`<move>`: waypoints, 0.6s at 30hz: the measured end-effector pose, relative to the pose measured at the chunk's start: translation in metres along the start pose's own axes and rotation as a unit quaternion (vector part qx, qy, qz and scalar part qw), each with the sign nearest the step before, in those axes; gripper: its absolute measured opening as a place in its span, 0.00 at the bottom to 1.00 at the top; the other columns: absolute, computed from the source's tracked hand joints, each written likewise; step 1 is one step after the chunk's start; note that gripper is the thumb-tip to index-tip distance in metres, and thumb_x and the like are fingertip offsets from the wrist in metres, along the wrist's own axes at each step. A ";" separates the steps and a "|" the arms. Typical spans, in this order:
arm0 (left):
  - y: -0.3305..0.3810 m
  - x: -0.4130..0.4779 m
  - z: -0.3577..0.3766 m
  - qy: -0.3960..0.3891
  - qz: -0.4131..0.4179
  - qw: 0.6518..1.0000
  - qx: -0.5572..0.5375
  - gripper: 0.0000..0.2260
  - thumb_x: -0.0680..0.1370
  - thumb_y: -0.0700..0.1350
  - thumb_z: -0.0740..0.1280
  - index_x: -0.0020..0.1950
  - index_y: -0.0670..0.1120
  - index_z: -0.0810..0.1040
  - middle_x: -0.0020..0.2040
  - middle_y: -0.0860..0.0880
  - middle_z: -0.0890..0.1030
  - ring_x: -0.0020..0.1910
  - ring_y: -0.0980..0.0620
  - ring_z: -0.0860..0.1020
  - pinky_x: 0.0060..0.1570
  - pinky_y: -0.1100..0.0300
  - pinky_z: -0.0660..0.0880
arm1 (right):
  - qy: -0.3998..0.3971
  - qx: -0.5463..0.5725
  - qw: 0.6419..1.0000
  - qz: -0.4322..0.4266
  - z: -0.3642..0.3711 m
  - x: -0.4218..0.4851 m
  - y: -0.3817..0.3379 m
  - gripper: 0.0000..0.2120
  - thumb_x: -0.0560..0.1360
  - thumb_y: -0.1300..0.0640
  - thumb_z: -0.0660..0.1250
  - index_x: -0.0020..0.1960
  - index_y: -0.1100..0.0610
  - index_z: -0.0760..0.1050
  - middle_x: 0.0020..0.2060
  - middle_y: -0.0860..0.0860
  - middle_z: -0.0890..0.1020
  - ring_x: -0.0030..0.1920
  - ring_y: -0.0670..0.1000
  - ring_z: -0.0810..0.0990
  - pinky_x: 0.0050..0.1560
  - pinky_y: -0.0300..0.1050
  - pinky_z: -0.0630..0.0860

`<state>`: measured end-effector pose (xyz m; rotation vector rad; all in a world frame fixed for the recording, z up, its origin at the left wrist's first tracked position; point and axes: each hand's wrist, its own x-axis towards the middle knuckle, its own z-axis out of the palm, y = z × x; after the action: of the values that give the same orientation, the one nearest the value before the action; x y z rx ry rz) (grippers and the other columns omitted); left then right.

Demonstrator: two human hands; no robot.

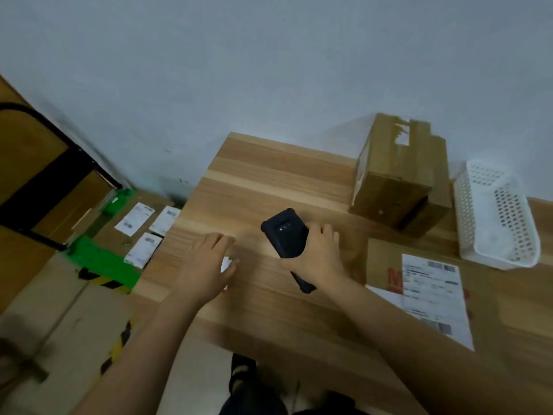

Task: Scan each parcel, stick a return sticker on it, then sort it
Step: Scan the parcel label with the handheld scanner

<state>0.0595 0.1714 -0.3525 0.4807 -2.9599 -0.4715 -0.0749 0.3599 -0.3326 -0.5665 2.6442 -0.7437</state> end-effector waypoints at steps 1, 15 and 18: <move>-0.016 -0.002 0.005 -0.025 -0.001 1.000 -0.003 0.18 0.75 0.55 0.62 0.58 0.45 0.77 0.52 0.47 0.78 0.51 0.45 0.75 0.47 0.52 0.72 | 0.001 0.008 1.000 0.028 0.015 0.003 -0.003 0.30 0.64 0.45 0.75 0.59 0.54 0.67 0.56 0.52 0.68 0.60 0.54 0.64 0.52 0.44 0.65; -0.124 -0.016 0.049 -0.113 0.015 0.990 -0.082 0.28 0.75 0.59 0.60 0.66 0.41 0.75 0.63 0.42 0.76 0.62 0.43 0.74 0.59 0.49 0.72 | 0.039 -0.035 0.976 0.210 0.120 0.019 -0.012 0.34 0.65 0.39 0.75 0.58 0.59 0.65 0.59 0.58 0.68 0.64 0.59 0.64 0.63 0.52 0.64; -0.128 -0.016 0.054 -0.115 0.018 0.988 -0.101 0.28 0.74 0.59 0.60 0.67 0.41 0.75 0.64 0.42 0.76 0.62 0.44 0.74 0.59 0.49 0.71 | 0.072 -0.061 0.985 0.146 0.124 0.015 -0.026 0.37 0.69 0.39 0.72 0.69 0.57 0.64 0.63 0.57 0.67 0.64 0.58 0.64 0.64 0.53 0.63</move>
<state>0.1042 0.0763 -0.4452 0.3729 -3.0823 -0.8670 -0.0295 0.2808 -0.4218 -0.1514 2.8350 -0.5554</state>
